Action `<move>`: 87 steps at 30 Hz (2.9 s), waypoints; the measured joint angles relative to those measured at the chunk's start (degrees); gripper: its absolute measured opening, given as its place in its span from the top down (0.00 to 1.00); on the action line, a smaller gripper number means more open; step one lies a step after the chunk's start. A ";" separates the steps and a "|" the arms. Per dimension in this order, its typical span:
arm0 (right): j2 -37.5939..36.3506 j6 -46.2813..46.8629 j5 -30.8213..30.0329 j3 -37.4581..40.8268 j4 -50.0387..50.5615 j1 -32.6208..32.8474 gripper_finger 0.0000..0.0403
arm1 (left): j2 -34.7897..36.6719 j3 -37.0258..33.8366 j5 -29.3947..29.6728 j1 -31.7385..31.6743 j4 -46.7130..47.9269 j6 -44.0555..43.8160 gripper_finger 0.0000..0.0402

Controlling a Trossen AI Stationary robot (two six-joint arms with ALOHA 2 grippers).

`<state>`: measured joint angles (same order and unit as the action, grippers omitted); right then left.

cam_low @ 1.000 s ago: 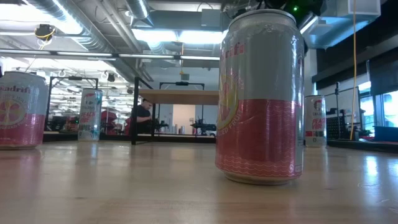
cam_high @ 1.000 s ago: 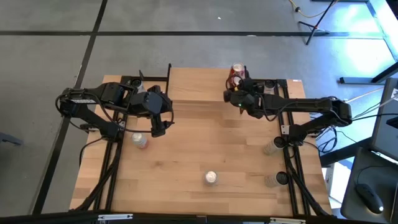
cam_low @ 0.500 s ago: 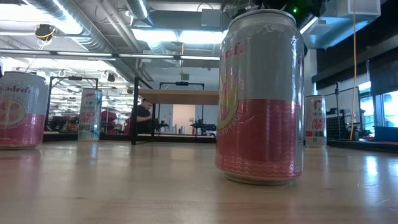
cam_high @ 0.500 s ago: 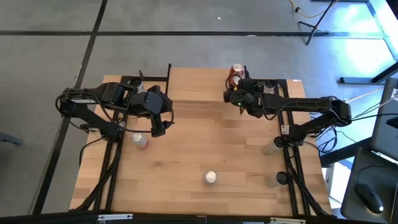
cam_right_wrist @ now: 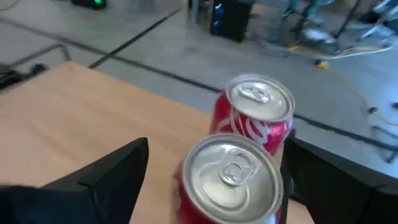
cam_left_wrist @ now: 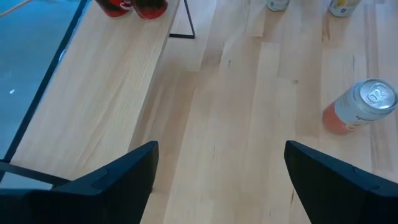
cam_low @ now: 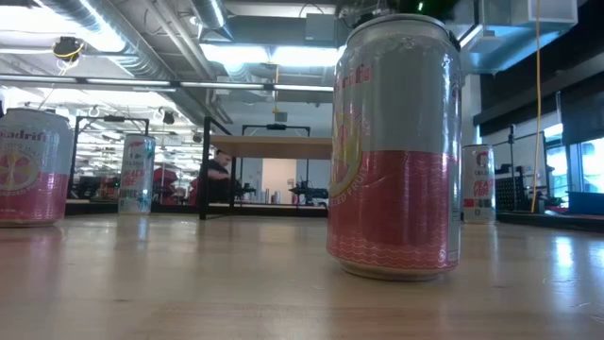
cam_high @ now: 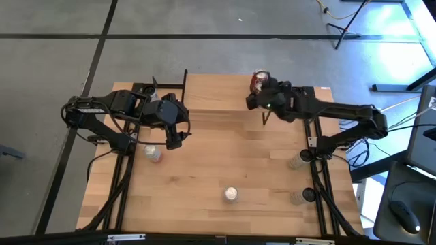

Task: Place canned beverage on shelf
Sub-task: Put the bottom pink soda can on the shelf

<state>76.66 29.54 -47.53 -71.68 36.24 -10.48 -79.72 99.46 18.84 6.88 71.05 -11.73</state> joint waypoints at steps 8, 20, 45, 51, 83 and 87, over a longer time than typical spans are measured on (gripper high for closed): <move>-1.38 -2.68 17.20 -12.72 6.76 7.52 0.11 | 0.20 -0.10 -1.58 3.57 -1.13 0.10 0.16; -1.53 7.89 19.70 -8.29 6.83 29.23 0.11 | 0.24 -12.02 -3.49 11.04 -11.31 -0.17 0.16; 10.11 19.54 27.73 2.54 -5.78 48.04 0.11 | -16.40 -25.31 -6.59 17.34 -34.88 -7.62 0.16; 17.76 19.93 28.43 2.54 -6.18 50.54 0.11 | -21.73 -25.31 -6.48 17.96 -39.84 -7.65 0.16; 26.36 18.49 28.30 -0.67 4.51 46.71 0.11 | -30.78 -25.27 -18.55 20.17 -54.50 -8.34 0.16; 26.34 17.93 28.25 -0.87 -1.16 48.29 0.11 | -29.05 -25.25 -15.97 20.70 -51.33 -10.99 0.16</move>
<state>103.00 47.47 -19.28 -72.55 35.08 37.81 -108.77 74.21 2.88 27.57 19.72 -22.72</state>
